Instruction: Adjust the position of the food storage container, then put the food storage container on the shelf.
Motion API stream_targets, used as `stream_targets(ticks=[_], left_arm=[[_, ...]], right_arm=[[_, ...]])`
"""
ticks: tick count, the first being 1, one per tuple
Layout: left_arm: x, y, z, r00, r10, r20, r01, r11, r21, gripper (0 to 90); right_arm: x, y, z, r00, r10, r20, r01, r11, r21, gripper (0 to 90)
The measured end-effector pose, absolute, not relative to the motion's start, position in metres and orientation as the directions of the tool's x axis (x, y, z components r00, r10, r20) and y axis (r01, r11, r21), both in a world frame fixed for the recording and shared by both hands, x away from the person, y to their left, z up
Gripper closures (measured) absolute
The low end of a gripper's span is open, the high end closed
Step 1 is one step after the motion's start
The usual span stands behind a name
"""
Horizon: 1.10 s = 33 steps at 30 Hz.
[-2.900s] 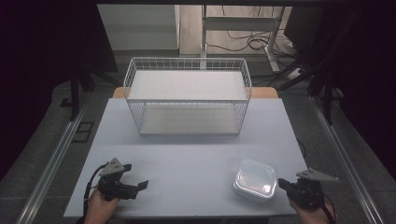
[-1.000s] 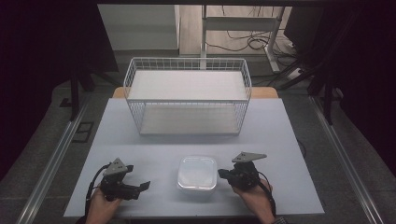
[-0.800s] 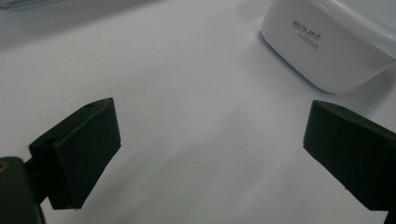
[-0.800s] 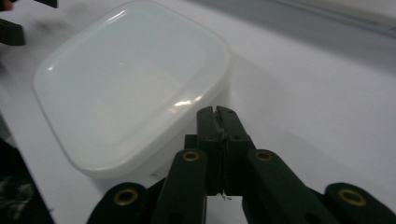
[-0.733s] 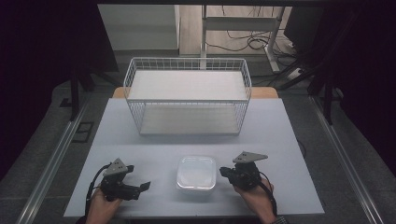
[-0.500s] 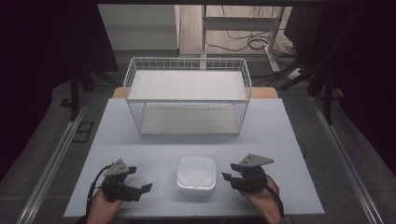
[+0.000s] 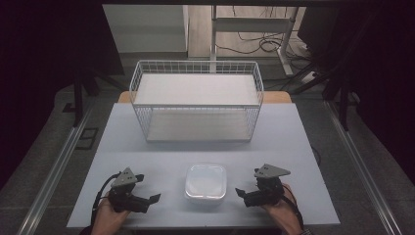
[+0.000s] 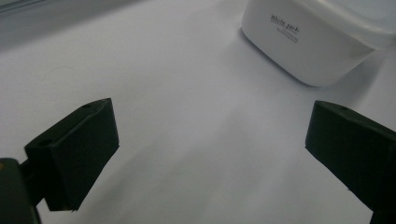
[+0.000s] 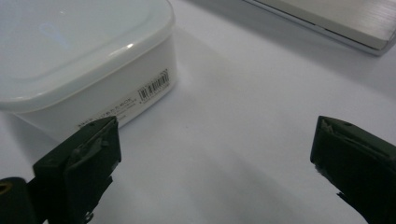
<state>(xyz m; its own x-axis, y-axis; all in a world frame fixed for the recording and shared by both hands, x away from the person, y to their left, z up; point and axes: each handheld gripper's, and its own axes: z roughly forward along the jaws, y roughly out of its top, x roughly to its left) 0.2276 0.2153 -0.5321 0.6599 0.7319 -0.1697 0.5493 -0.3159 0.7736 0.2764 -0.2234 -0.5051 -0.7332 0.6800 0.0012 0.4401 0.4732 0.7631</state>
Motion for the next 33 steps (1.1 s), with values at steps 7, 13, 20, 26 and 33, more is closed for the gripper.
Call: stream_targets(ticks=[7,13,20,26,33], left_arm=[[0.228,0.216,-0.532,0.654,0.738,-0.165,0.546,-0.309,0.779,1.8],[0.229,0.214,-0.531,0.651,0.733,-0.199,0.569,-0.296,0.767,2.3],[0.231,0.201,-0.526,0.666,0.71,-0.227,0.574,-0.294,0.764,1.9],[0.237,0.19,-0.519,0.683,0.672,-0.285,0.577,-0.258,0.775,1.6],[0.246,0.171,-0.508,0.714,0.642,-0.28,0.556,-0.276,0.784,6.2]], right_arm=[[0.276,-0.224,-0.505,-0.739,0.674,0.005,0.433,0.47,0.769,0.3],[0.277,-0.224,-0.502,-0.731,0.682,0.029,0.442,0.441,0.781,0.0],[0.275,-0.218,-0.494,-0.744,0.667,0.035,0.429,0.437,0.791,0.4],[0.274,-0.211,-0.487,-0.75,0.656,0.087,0.446,0.404,0.799,0.5],[0.272,-0.196,-0.479,-0.748,0.658,0.088,0.448,0.402,0.799,0.0]])
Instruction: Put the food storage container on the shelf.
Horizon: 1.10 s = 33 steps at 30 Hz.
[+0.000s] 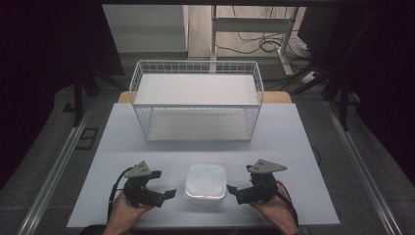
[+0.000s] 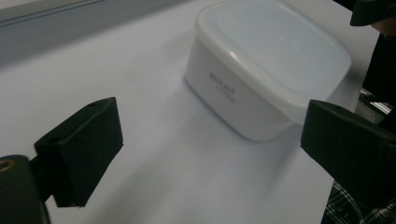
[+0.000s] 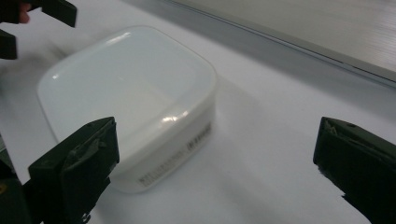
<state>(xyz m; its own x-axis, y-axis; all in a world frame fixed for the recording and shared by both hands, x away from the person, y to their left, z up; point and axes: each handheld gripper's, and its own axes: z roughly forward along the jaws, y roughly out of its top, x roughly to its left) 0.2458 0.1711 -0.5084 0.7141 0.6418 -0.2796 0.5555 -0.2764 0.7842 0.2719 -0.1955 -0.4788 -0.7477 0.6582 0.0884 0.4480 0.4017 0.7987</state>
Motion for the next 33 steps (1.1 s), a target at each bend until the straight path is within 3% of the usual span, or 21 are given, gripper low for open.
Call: stream_targets(ticks=[8,17,20,25,28,29,33], left_arm=[[0.263,0.144,-0.501,0.752,0.611,-0.247,0.525,-0.33,0.784,11.6],[0.282,0.122,-0.51,0.767,0.563,-0.308,0.557,-0.345,0.756,12.6],[0.281,0.125,-0.511,0.77,0.514,-0.378,0.585,-0.33,0.741,23.2],[0.276,0.127,-0.51,0.75,0.515,-0.416,0.621,-0.33,0.711,30.3],[0.268,0.133,-0.505,0.724,0.534,-0.437,0.649,-0.313,0.693,41.9],[0.266,0.134,-0.502,0.723,0.541,-0.43,0.646,-0.31,0.697,49.4],[0.261,0.139,-0.5,0.697,0.562,-0.445,0.658,-0.255,0.708,62.0]], right_arm=[[0.274,-0.177,-0.476,-0.763,0.629,0.145,0.48,0.402,0.78,4.1],[0.282,-0.162,-0.487,-0.769,0.611,0.189,0.525,0.434,0.732,6.8],[0.285,-0.162,-0.494,-0.753,0.6,0.268,0.584,0.423,0.693,8.7],[0.284,-0.163,-0.493,-0.727,0.593,0.346,0.644,0.413,0.644,18.5],[0.278,-0.171,-0.482,-0.716,0.615,0.33,0.645,0.401,0.651,44.4],[0.277,-0.174,-0.48,-0.707,0.623,0.334,0.653,0.394,0.647,48.7],[0.274,-0.18,-0.477,-0.67,0.641,0.374,0.681,0.331,0.653,62.0]])
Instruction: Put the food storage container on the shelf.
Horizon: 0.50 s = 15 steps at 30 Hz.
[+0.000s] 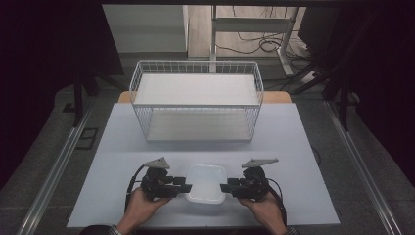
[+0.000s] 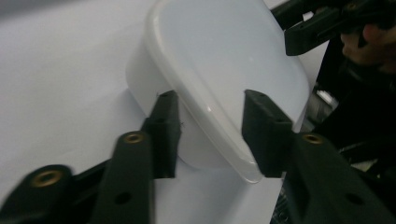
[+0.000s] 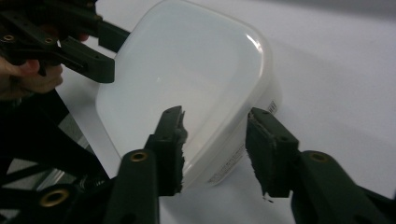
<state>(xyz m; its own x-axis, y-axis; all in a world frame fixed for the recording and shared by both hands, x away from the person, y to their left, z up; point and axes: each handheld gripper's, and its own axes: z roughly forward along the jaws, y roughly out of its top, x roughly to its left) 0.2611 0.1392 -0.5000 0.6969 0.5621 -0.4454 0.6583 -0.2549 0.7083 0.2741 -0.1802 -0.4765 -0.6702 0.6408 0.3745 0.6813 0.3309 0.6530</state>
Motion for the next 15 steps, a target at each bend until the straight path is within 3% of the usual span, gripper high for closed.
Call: stream_targets(ticks=[5,15], left_arm=[[0.2612,0.1452,-0.4979,0.668,0.601,-0.438,0.648,-0.182,0.739,79.4],[0.2605,0.142,-0.4896,0.657,0.641,-0.396,0.623,-0.167,0.764,79.5]], right_arm=[[0.2689,-0.1818,-0.4696,-0.658,0.666,0.351,0.657,0.281,0.699,78.9],[0.2683,-0.1783,-0.4658,-0.66,0.685,0.307,0.608,0.249,0.754,79.2]])
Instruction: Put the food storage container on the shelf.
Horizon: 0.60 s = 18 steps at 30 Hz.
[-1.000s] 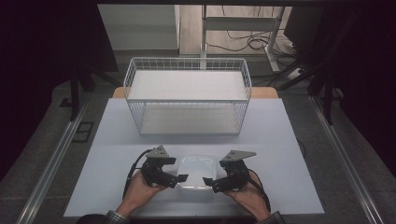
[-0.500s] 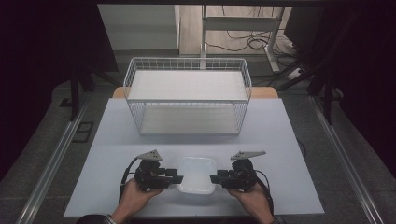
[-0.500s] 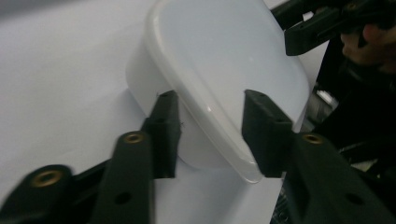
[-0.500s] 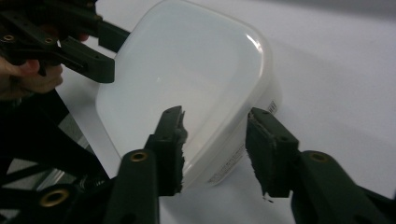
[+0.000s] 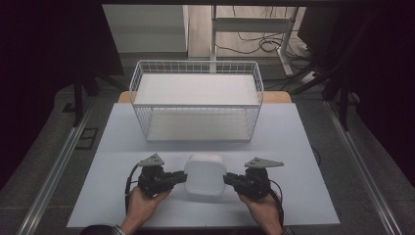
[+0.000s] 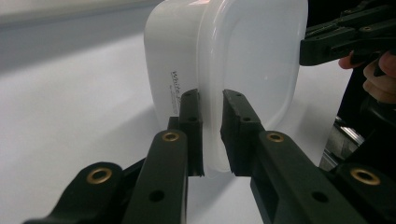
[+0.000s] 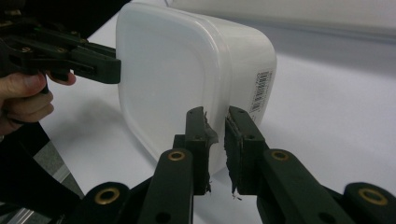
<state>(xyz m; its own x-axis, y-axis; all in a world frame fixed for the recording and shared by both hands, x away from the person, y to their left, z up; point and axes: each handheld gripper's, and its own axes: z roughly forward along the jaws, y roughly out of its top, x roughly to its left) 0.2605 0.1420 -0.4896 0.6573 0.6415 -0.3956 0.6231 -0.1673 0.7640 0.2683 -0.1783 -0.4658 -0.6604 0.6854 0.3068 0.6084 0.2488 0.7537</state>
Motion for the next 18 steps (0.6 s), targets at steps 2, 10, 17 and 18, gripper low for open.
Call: stream_targets(ticks=[2,10,17,18], left_arm=[[0.261,0.142,-0.487,0.658,0.646,-0.388,0.617,-0.168,0.768,79.5],[0.269,0.15,-0.462,0.654,0.679,-0.332,0.576,-0.163,0.801,79.5],[0.28,0.155,-0.439,0.659,0.679,-0.322,0.549,-0.142,0.824,79.6],[0.28,0.155,-0.439,0.659,0.679,-0.322,0.549,-0.142,0.824,79.5]], right_arm=[[0.27,-0.178,-0.462,-0.665,0.685,0.298,0.595,0.244,0.766,79.3],[0.285,-0.169,-0.446,-0.691,0.669,0.275,0.553,0.243,0.797,79.3],[0.299,-0.165,-0.424,-0.707,0.658,0.26,0.515,0.227,0.826,79.3],[0.299,-0.165,-0.424,-0.707,0.658,0.26,0.515,0.227,0.826,79.3]])
